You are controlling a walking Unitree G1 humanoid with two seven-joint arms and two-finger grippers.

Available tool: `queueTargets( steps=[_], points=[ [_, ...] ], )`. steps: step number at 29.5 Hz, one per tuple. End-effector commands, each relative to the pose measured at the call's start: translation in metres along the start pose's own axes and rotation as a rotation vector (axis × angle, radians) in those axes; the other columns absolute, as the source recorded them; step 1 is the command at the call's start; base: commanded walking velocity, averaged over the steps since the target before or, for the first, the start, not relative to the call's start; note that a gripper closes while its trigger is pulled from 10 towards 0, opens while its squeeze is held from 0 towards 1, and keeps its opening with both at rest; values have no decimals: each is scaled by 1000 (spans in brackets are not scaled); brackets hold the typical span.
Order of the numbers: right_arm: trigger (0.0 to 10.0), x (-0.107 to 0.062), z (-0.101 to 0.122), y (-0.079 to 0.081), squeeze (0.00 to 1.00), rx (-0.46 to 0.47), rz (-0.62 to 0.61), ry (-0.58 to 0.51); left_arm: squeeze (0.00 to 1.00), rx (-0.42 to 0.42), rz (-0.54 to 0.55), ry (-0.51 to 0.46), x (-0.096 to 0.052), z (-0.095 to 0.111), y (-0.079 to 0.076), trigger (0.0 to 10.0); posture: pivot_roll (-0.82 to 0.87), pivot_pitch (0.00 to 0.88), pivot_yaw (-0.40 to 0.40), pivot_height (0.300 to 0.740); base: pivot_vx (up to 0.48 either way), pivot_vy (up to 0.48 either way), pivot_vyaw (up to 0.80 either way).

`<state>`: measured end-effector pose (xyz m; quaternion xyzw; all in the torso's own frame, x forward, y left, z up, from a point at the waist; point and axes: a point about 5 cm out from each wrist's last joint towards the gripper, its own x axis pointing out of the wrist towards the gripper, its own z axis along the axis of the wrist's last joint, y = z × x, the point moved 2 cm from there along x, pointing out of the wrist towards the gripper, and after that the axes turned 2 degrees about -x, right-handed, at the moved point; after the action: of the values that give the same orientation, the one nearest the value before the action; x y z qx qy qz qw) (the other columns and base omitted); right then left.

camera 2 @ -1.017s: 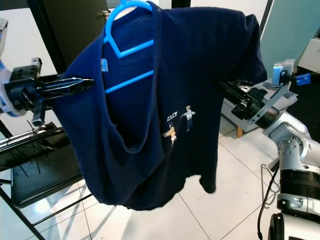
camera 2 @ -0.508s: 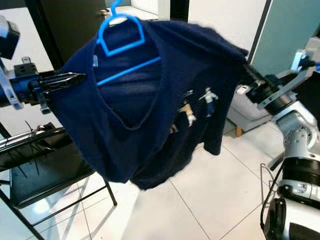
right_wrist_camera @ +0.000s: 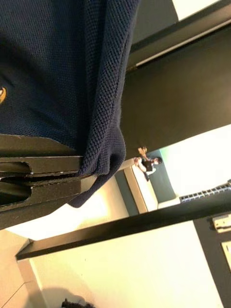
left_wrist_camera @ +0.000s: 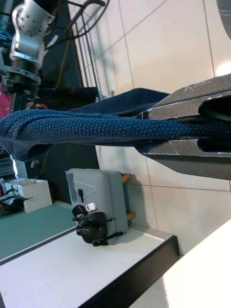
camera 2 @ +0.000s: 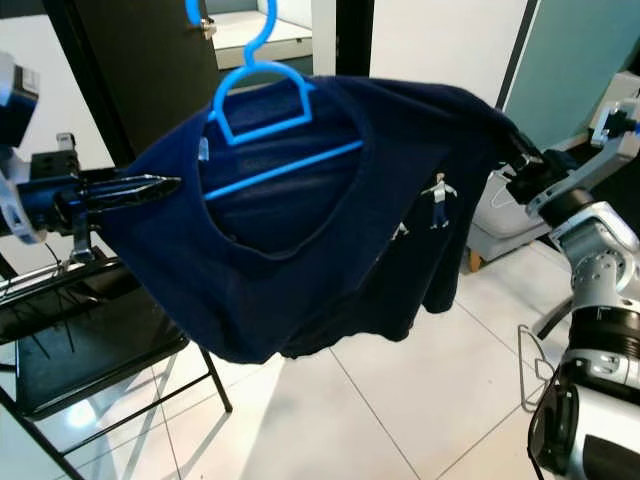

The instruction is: Hang hanger

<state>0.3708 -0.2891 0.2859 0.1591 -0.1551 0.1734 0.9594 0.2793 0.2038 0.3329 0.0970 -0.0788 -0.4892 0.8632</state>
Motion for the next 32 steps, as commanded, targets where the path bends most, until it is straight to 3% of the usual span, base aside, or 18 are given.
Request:
queueTargets(
  steps=[1,8,11,16,17,21,24,32],
  points=[
    [0,-2,4,-10,0,-13,-79,-12,0,14,14,-37,-8,8,0,0,3,0,-9,740,0,0,0],
    [0,0,16,-20,0,42,-152,-92,0,88,64,134,-5,-20,4,0,4,0,-6,740,0,0,0],
    [0,4,18,-15,0,63,-133,-117,0,201,119,273,10,-44,4,0,8,0,-7,740,0,0,0],
    [0,6,18,-13,0,63,-122,-117,0,253,110,316,19,-53,-2,0,8,0,-7,740,0,0,0],
    [0,7,18,-11,0,63,-116,-117,0,284,98,329,27,-58,-6,0,9,0,-10,740,0,0,0],
    [0,10,17,-8,0,60,-98,-108,0,363,148,301,46,-58,-6,0,3,0,-9,740,0,0,0],
    [0,10,15,-6,0,56,-84,-98,0,389,213,277,47,-53,4,0,1,0,-7,740,0,0,0],
    [0,12,-10,7,0,33,-31,-2,0,303,381,100,39,-29,26,0,-1,0,-4,740,0,0,0]
  ],
)
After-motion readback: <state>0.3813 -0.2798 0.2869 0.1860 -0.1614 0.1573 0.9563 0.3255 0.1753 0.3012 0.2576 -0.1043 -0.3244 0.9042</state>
